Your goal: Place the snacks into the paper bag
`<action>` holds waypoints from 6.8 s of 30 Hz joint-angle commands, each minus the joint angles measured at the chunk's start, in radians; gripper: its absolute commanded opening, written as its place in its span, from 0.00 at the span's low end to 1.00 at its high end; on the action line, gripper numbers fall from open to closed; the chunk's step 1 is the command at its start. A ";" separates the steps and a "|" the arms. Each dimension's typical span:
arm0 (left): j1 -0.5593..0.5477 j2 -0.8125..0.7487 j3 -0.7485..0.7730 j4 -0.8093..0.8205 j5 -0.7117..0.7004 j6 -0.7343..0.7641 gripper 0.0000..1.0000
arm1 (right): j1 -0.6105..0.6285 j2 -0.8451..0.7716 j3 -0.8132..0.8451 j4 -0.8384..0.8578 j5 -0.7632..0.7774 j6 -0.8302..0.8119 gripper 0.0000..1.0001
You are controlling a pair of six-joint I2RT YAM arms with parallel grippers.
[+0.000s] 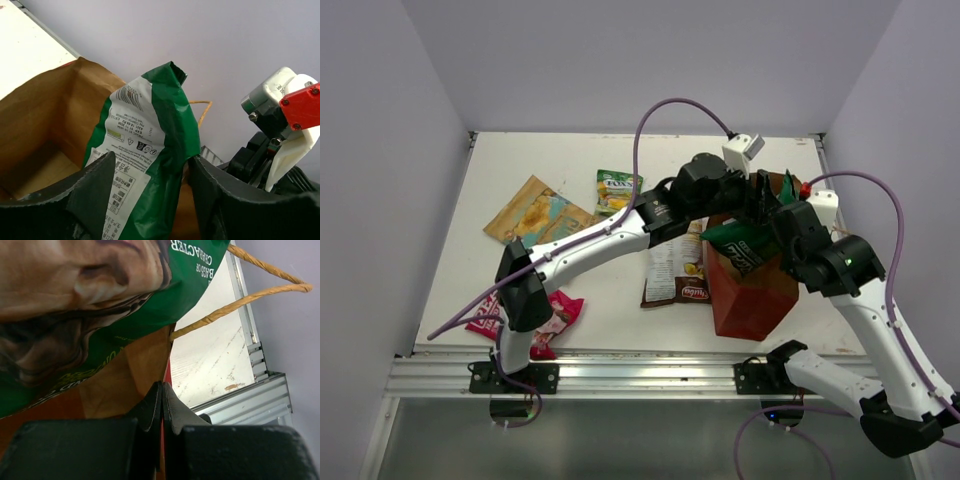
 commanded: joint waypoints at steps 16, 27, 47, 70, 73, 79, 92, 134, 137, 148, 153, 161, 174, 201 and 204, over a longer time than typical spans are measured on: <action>-0.072 -0.178 -0.034 -0.139 -0.326 -0.044 0.61 | -0.003 0.020 -0.005 -0.032 -0.040 -0.034 0.00; -0.056 -0.309 -0.192 -0.127 -0.542 0.035 0.69 | -0.003 0.019 -0.005 -0.035 -0.035 -0.039 0.00; -0.082 -0.279 -0.304 0.004 -0.248 0.000 0.74 | -0.003 0.023 -0.019 -0.031 -0.044 -0.037 0.00; -0.097 -0.194 -0.161 -0.265 -0.487 -0.115 0.00 | -0.003 0.009 -0.011 -0.043 -0.030 -0.031 0.00; -0.097 -0.236 -0.198 -0.279 -0.502 -0.139 0.00 | -0.003 0.013 -0.011 -0.040 -0.033 -0.034 0.00; -0.098 -0.222 -0.192 -0.272 -0.432 -0.107 0.66 | -0.003 0.009 -0.013 -0.038 -0.043 -0.036 0.00; 0.060 -0.455 -0.348 -0.324 -0.817 -0.104 0.98 | -0.003 0.002 0.000 -0.043 -0.043 -0.040 0.00; 0.311 -0.424 -0.587 -0.141 -0.407 -0.113 0.00 | -0.003 0.026 0.006 -0.025 -0.075 -0.059 0.00; 0.274 -0.437 -0.412 -0.146 -0.390 -0.072 0.00 | -0.003 0.029 0.004 -0.017 -0.081 -0.059 0.00; 0.003 -0.322 -0.071 -0.018 -0.472 0.075 0.00 | -0.003 0.008 0.006 -0.023 -0.096 -0.057 0.00; -0.023 -0.274 -0.063 -0.006 -0.461 0.065 0.00 | -0.003 0.005 0.007 -0.025 -0.098 -0.056 0.00; -0.086 -0.275 -0.081 -0.039 -0.611 0.118 0.00 | -0.003 -0.001 0.010 -0.035 -0.086 -0.049 0.00; -0.114 -0.360 0.129 -0.327 -0.855 0.348 0.00 | -0.005 0.014 0.004 -0.015 -0.106 -0.051 0.00; -0.157 -0.230 0.203 0.057 -0.795 0.491 0.00 | -0.003 0.014 0.004 -0.015 -0.122 -0.052 0.00; -0.158 -0.223 0.134 0.080 -0.742 0.427 0.00 | -0.003 0.013 -0.003 -0.012 -0.127 -0.051 0.00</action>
